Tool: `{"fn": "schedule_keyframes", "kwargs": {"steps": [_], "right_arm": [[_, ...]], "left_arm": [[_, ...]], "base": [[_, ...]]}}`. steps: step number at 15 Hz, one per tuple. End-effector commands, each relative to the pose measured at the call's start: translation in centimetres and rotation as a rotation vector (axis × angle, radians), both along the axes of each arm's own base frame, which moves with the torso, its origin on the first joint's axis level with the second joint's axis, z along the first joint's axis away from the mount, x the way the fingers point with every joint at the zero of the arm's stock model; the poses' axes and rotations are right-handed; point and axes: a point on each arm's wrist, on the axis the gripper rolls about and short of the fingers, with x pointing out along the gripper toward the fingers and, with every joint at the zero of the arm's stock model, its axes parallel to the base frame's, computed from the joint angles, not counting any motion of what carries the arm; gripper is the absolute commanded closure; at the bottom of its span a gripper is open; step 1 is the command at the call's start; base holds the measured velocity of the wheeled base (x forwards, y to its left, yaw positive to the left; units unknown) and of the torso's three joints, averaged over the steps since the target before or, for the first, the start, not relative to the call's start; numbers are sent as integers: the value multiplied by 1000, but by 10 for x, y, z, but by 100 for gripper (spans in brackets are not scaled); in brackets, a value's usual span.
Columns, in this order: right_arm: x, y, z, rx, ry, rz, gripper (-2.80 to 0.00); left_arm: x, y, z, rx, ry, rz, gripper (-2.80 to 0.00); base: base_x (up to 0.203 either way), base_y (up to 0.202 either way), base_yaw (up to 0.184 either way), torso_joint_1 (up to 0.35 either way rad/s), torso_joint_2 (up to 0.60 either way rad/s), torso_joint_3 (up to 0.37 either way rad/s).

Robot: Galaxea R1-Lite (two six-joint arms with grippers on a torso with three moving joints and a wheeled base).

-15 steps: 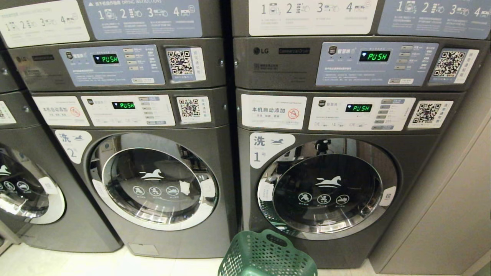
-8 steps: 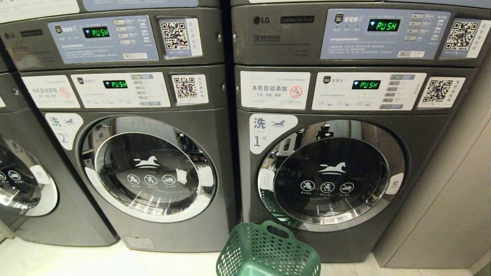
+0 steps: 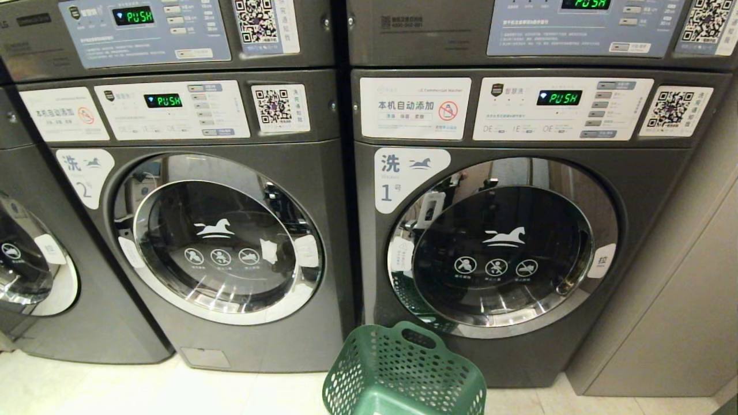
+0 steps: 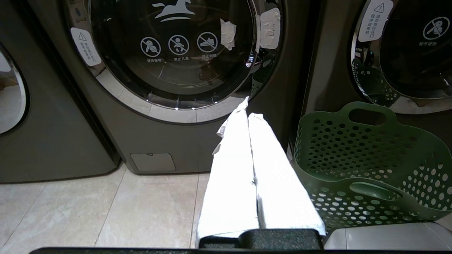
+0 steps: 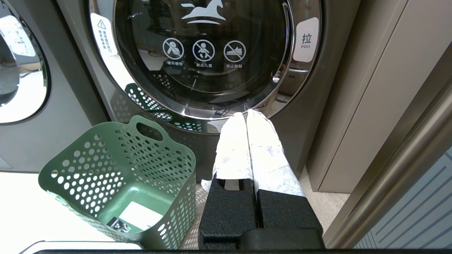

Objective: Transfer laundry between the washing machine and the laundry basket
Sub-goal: Open the lid of the washing machine

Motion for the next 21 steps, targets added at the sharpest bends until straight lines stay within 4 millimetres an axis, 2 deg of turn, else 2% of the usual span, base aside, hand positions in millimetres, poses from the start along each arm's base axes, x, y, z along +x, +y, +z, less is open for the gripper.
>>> {"fn": "schedule_keyframes", "kwargs": {"steps": [1,3,6,8,10,13,16,18,20,21], "right_arm": [[0,0,0,0,-1,0,0],[0,0,0,0,-1,-1,0],[0,0,0,-1,-1,1,0],[0,0,0,-1,-1,1,0],[0,0,0,-1,-1,1,0],[0,0,0,-1,-1,1,0],[0,0,0,-1,-1,1,0],[0,0,0,-1,-1,0,0],[0,0,0,-1,-1,1,0],[0,0,0,-1,-1,1,0]], "left_arm": [[0,0,0,12,5,-4,0],[-2,0,7,57,-28,0,0],[-9,-1,63,56,-55,-46,0],[14,-2,107,-75,61,-95,0],[60,-4,134,-250,242,-140,0],[141,-8,130,-412,465,-221,0],[216,-11,108,-412,515,-295,0],[245,-20,94,-345,511,-374,0],[259,-35,83,-289,522,-415,0],[263,-41,79,-260,521,-365,0]], "base": [[0,0,0,-17,31,22],[0,0,0,0,0,0],[0,0,0,0,0,0],[0,0,0,0,0,0],[0,0,0,0,0,0],[0,0,0,0,0,0],[0,0,0,0,0,0],[0,0,0,0,0,0],[0,0,0,0,0,0],[0,0,0,0,0,0]]}}
